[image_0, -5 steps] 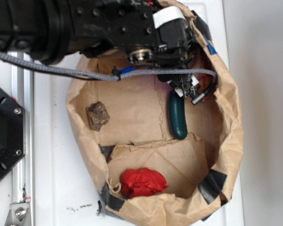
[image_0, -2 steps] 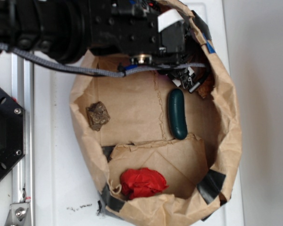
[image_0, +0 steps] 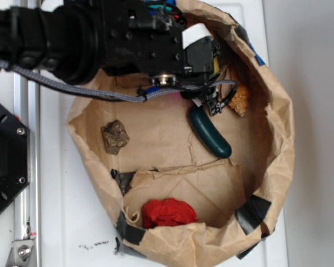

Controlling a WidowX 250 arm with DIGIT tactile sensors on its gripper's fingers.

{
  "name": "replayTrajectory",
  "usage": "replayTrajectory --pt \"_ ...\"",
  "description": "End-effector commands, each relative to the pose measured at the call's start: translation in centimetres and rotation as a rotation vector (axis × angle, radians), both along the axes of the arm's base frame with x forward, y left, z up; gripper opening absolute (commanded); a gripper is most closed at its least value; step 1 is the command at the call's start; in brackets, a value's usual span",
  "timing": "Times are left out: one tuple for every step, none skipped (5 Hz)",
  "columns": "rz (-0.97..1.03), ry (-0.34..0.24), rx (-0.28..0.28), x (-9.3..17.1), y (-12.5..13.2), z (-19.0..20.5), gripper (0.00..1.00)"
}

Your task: Grab the green sponge.

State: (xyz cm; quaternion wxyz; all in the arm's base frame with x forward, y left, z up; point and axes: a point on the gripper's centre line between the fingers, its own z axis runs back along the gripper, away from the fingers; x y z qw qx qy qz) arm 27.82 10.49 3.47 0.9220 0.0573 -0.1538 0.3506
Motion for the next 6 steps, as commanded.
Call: replayTrajectory --pt "-0.001 -0.05 0.0 0.6 0.3 2.0 0.0" --pt "0.002 -0.049 -0.015 0.7 0.2 2.3 0.0" --pt "0.005 -0.045 -0.019 0.8 0.2 2.4 0.0" --pt "-0.003 -0.044 -0.025 1.1 0.0 2.6 0.0" --pt "-0.072 0.056 -0.136 0.5 -0.9 5.3 0.0" --pt "-0.222 0.175 -0.239 -2.2 -2.2 10.1 0.0"
